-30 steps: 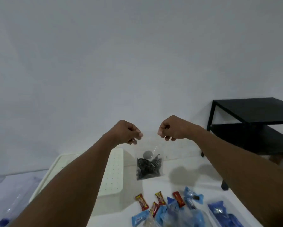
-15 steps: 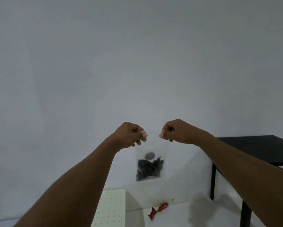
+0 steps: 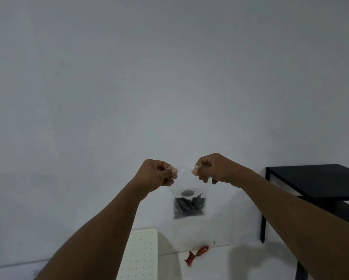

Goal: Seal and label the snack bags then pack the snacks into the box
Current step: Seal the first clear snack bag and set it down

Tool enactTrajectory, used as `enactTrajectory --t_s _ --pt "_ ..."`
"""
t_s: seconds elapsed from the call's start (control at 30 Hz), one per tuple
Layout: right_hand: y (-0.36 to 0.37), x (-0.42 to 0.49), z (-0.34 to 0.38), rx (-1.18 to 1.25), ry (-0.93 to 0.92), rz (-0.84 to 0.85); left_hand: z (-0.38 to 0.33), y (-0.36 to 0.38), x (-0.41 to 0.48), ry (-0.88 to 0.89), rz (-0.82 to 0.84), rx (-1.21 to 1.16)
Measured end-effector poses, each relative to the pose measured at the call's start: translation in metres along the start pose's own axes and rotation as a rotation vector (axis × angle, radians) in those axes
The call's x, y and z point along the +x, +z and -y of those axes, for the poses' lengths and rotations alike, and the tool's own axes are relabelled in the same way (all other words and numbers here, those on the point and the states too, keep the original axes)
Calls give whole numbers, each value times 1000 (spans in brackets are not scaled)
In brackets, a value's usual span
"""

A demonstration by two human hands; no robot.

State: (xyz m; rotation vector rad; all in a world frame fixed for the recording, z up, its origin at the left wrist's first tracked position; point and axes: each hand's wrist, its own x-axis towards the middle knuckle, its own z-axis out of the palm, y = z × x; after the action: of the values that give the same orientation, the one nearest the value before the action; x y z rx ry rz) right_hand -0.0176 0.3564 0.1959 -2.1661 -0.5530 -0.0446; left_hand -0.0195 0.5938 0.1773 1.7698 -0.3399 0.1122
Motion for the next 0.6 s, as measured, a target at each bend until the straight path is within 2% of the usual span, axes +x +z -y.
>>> enactTrajectory --t_s 0.13,0.3,0.4,0.6 --pt "11 0 -1 -21 -35 3 2 4 -4 16 35 43" --pt "13 -2 -3 37 -72 -7 9 2 -7 -47 20 -99" --pt "15 -3 -5 63 -49 -3 16 -1 -8 -65 19 -157" --pt "15 -2 -9 144 56 25 23 -5 -10 -23 -27 -107"
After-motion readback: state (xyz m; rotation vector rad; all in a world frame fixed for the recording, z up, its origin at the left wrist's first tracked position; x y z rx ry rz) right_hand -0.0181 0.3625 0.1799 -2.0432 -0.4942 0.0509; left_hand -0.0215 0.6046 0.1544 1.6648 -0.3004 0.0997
